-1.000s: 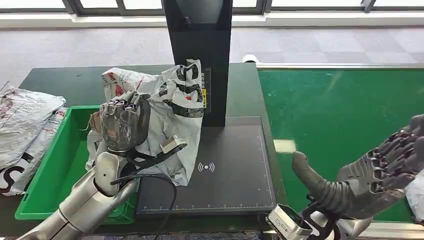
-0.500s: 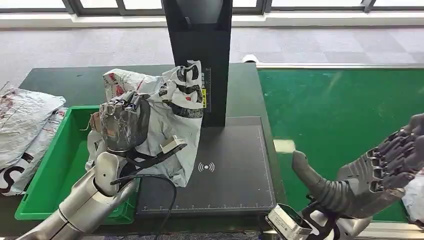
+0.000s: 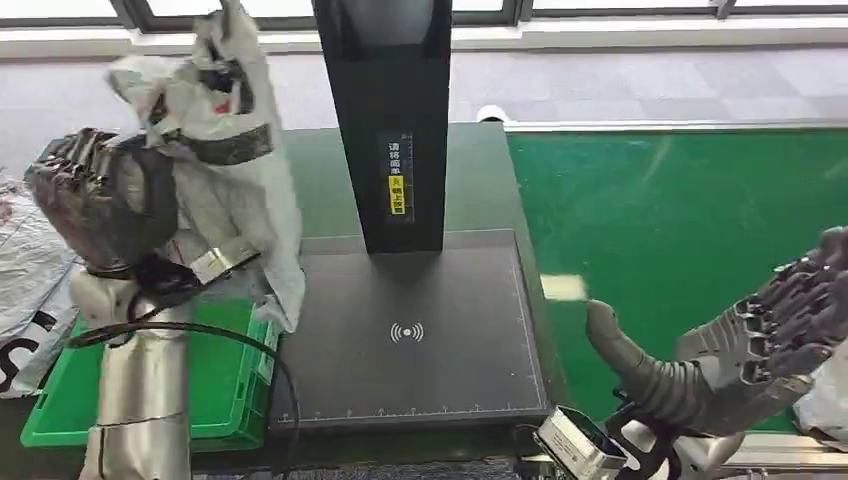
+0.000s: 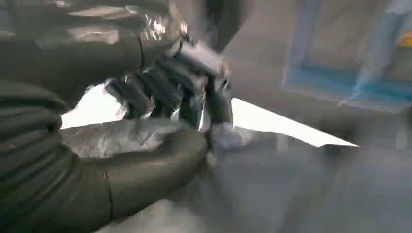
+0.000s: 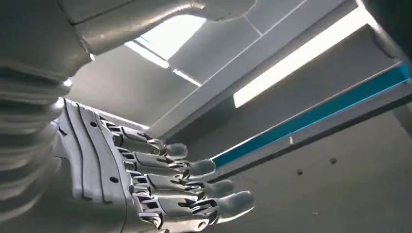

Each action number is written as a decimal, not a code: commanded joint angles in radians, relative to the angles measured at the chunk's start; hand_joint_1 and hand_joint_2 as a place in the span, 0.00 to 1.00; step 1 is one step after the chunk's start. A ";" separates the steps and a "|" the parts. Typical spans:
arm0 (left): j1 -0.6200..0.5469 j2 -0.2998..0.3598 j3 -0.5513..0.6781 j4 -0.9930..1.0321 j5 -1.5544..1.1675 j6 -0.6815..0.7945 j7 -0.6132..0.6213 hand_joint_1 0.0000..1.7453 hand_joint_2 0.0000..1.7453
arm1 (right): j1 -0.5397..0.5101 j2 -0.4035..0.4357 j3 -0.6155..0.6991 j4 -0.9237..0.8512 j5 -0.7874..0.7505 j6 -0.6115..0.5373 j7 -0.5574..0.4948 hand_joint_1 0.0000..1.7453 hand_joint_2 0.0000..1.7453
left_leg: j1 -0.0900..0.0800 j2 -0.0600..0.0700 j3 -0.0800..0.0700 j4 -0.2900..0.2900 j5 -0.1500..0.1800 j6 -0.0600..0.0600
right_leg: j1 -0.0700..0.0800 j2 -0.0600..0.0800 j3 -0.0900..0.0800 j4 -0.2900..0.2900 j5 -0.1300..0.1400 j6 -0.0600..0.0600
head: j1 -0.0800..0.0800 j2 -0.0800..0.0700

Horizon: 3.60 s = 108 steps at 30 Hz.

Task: Moved the parcel from conveyor to table for the left to box.

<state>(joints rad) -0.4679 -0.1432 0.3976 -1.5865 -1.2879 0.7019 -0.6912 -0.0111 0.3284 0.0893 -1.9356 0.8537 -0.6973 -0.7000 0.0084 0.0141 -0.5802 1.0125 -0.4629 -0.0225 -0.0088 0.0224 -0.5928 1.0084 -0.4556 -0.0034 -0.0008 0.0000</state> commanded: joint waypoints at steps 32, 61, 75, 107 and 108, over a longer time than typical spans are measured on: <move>-0.042 -0.206 0.554 0.054 0.011 -0.004 -0.007 1.00 1.00 | -0.018 0.021 -0.010 0.063 0.008 -0.001 0.002 0.00 1.00 | 0.002 -0.014 -0.002 -0.002 0.004 -0.002 | 0.003 -0.013 0.004 -0.002 0.000 -0.003 | 0.000 0.000; 0.105 -0.164 0.189 0.011 -0.079 -0.004 0.266 1.00 1.00 | -0.004 0.021 -0.022 0.065 0.024 -0.001 0.003 0.00 1.00 | 0.001 -0.017 0.000 -0.004 0.005 -0.002 | 0.003 -0.017 0.005 -0.003 0.000 -0.003 | 0.000 0.000; 0.090 -0.206 0.290 0.006 0.029 -0.004 0.198 0.00 1.00 | 0.002 0.021 -0.021 0.061 0.024 -0.001 0.002 0.00 1.00 | 0.002 -0.016 -0.002 -0.002 0.004 -0.002 | 0.003 -0.016 0.004 -0.001 -0.001 -0.003 | 0.000 0.000; 0.514 -0.051 -0.526 -0.287 1.225 -0.376 -0.007 0.00 1.00 | -0.247 0.009 -0.845 0.745 0.533 -0.001 0.228 0.00 1.00 | 0.002 -0.018 0.001 -0.006 0.006 0.001 | 0.004 -0.018 0.011 -0.008 0.002 -0.001 | 0.000 0.000; 0.514 -0.051 -0.526 -0.287 1.225 -0.376 -0.007 0.00 1.00 | -0.247 0.009 -0.845 0.745 0.533 -0.001 0.228 0.00 1.00 | 0.002 -0.019 0.001 -0.004 0.005 0.001 | 0.003 -0.019 0.009 -0.006 0.001 -0.001 | 0.000 0.000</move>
<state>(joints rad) -0.1510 -0.2896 0.2244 -1.7065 -0.2541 0.5857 -0.6584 -0.0767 0.3307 -0.2379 -1.6668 1.1763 -0.6966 -0.5306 0.0094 -0.0044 -0.5843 1.0125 -0.4589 -0.0227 -0.0068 0.0044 -0.5900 1.0082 -0.4564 -0.0061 -0.0004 0.0000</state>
